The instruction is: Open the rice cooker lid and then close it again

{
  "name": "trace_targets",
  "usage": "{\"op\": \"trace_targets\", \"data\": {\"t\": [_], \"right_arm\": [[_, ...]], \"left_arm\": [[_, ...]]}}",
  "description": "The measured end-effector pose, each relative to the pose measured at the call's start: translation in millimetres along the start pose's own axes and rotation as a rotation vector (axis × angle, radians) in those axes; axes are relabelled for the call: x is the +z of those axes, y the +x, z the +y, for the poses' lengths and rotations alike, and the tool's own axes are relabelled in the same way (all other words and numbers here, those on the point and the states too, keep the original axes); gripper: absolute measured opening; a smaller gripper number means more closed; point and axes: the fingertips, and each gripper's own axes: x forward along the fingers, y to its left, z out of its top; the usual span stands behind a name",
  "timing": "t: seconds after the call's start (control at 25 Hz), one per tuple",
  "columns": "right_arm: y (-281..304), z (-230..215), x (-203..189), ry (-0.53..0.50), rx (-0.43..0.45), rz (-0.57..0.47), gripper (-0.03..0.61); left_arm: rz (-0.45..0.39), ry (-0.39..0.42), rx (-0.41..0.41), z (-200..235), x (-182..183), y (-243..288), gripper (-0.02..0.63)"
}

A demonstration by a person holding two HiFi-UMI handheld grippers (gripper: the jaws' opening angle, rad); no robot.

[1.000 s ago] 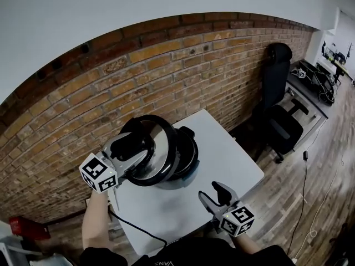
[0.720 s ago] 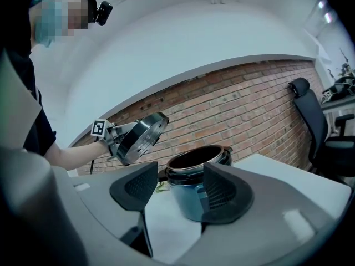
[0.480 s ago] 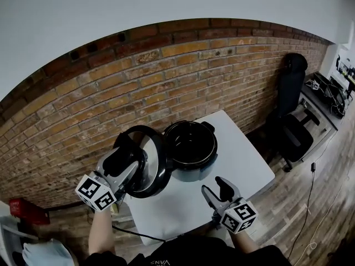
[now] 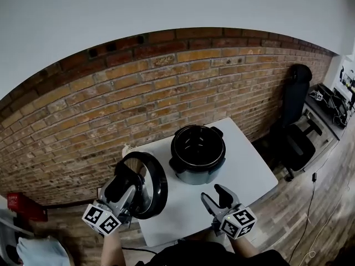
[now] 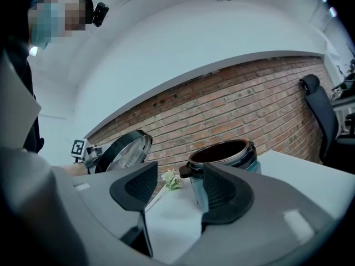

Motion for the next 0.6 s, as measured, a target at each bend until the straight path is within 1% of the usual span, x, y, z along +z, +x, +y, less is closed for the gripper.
{"op": "trace_targets", "data": {"t": [0.16,0.32,0.6], "right_arm": [[1.2,3.5,-3.1,-0.007,0.006,0.013,0.249],[6.0,10.1,-6.0,-0.008,0.019,0.025,0.249],[12.6,12.3,-17.1,-0.012,0.032,0.067,0.249]], "left_arm": [[-0.002,-0.027,0.045,1.0,-17.2,-20.6,0.278],[-0.004,-0.073,0.070,2.4,-31.5,-38.7,0.278],[0.006,-0.124,0.102,0.5,-52.8,-59.8,0.278]]}}
